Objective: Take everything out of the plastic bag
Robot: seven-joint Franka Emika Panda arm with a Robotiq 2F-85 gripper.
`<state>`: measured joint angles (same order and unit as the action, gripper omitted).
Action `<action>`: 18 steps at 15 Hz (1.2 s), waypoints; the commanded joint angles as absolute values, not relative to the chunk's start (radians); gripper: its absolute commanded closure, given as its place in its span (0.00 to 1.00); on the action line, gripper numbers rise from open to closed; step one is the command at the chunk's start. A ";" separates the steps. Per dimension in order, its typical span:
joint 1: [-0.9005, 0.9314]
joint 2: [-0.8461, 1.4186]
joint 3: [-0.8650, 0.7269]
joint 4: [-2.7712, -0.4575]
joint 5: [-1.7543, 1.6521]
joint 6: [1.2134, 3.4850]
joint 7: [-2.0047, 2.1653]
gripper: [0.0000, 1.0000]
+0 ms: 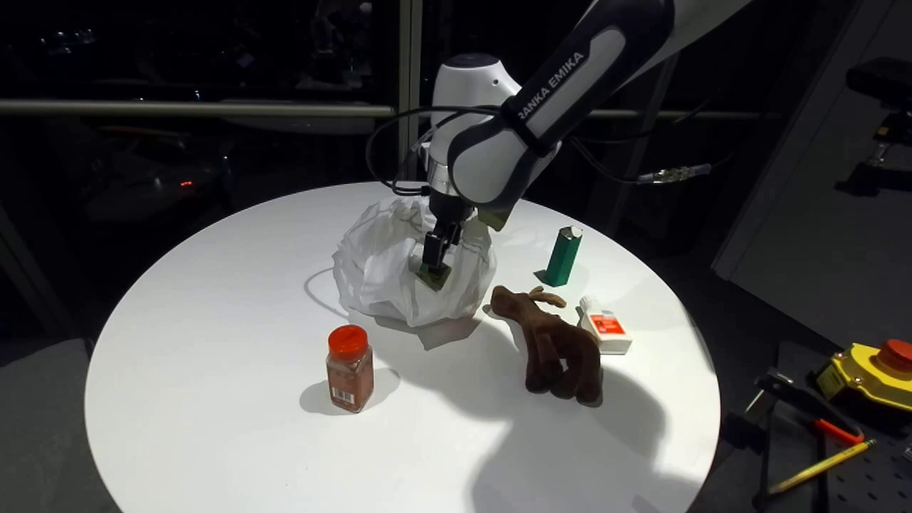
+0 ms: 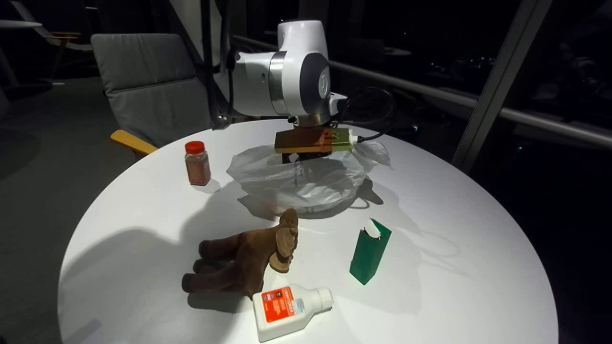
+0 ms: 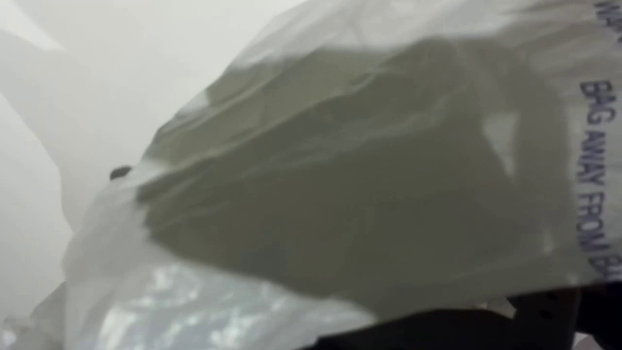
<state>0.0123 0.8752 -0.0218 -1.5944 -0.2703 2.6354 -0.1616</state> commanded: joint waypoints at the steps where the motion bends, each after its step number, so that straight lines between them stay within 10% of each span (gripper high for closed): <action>1: -0.003 0.919 0.009 -1.522 -0.233 2.600 -0.210 0.04; 2: 0.000 0.927 0.010 -1.514 -0.233 2.597 -0.212 0.27; 4: 0.005 0.934 0.006 -1.500 -0.236 2.584 -0.211 0.29; 10: 0.010 0.924 -0.009 -1.497 -0.240 2.567 -0.194 0.77; 18: -0.002 0.865 -0.008 -1.533 -0.208 2.543 -0.166 0.80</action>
